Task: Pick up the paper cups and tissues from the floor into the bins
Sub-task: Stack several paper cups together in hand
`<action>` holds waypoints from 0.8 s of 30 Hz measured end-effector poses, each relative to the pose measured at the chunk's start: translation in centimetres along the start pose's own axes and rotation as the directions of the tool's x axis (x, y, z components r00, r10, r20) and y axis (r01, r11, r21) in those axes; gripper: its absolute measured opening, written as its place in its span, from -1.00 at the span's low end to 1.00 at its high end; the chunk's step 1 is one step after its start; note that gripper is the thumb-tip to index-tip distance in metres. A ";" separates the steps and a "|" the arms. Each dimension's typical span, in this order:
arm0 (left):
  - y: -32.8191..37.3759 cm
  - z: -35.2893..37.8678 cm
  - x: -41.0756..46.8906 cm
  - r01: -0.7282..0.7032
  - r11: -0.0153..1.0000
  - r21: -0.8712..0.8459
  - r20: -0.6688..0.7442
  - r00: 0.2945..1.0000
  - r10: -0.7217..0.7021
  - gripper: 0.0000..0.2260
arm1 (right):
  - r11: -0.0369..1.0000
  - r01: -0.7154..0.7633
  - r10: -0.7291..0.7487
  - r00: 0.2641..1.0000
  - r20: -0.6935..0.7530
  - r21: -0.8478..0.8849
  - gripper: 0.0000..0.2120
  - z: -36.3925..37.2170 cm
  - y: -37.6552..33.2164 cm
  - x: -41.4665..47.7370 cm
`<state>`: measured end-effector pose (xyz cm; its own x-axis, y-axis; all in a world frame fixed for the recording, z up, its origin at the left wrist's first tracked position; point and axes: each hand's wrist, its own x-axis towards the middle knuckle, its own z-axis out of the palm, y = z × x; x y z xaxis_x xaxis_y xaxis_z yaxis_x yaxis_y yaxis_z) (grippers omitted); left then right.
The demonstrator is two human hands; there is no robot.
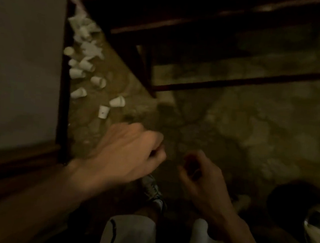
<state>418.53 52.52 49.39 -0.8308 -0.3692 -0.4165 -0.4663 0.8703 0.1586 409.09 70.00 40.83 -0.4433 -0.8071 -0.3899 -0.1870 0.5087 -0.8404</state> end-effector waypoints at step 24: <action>-44.8 27.4 -13.8 0.612 -0.069 -0.788 0.437 0.476 -0.763 -0.91 | 0.864 0.170 0.147 0.815 0.561 -0.474 -0.73 44.4 -12.5 24.7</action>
<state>459.16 27.57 23.53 0.0933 -0.6974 -0.7106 -0.7158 -0.5430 0.4390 439.42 30.37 24.96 0.1028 -0.7506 -0.6527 -0.6522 0.4446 -0.6140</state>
